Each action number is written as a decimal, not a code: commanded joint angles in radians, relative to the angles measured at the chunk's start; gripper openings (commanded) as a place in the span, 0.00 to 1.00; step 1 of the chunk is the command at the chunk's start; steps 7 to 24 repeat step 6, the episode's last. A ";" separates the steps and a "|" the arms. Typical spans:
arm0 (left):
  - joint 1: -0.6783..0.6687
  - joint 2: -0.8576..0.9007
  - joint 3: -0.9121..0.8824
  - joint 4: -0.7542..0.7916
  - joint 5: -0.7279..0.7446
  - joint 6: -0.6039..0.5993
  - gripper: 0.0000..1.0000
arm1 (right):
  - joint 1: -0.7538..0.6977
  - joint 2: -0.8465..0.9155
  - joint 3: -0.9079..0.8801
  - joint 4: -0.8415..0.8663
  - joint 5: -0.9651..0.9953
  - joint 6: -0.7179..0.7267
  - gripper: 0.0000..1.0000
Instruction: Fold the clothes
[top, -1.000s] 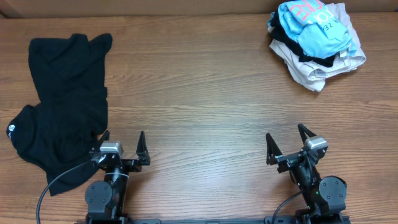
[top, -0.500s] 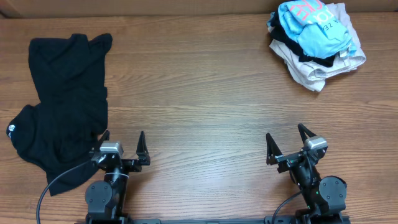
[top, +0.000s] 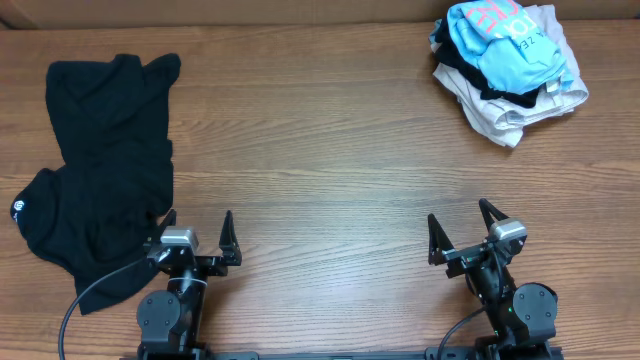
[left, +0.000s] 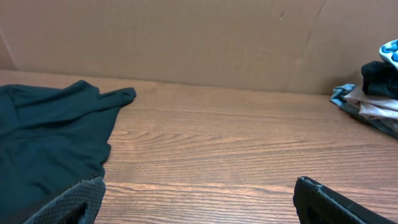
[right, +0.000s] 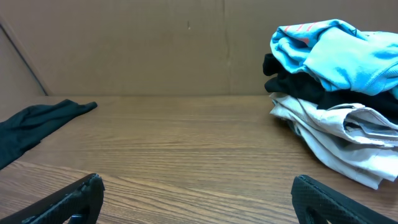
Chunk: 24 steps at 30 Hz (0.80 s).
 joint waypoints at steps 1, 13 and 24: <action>0.005 -0.012 -0.004 -0.002 -0.012 0.012 1.00 | 0.002 -0.012 -0.007 0.004 0.010 0.005 1.00; 0.005 -0.012 -0.004 -0.002 -0.014 0.012 1.00 | 0.002 -0.012 -0.007 0.004 0.010 0.005 1.00; 0.005 -0.012 -0.004 -0.002 -0.014 0.012 1.00 | 0.002 -0.012 -0.007 0.004 0.010 0.005 1.00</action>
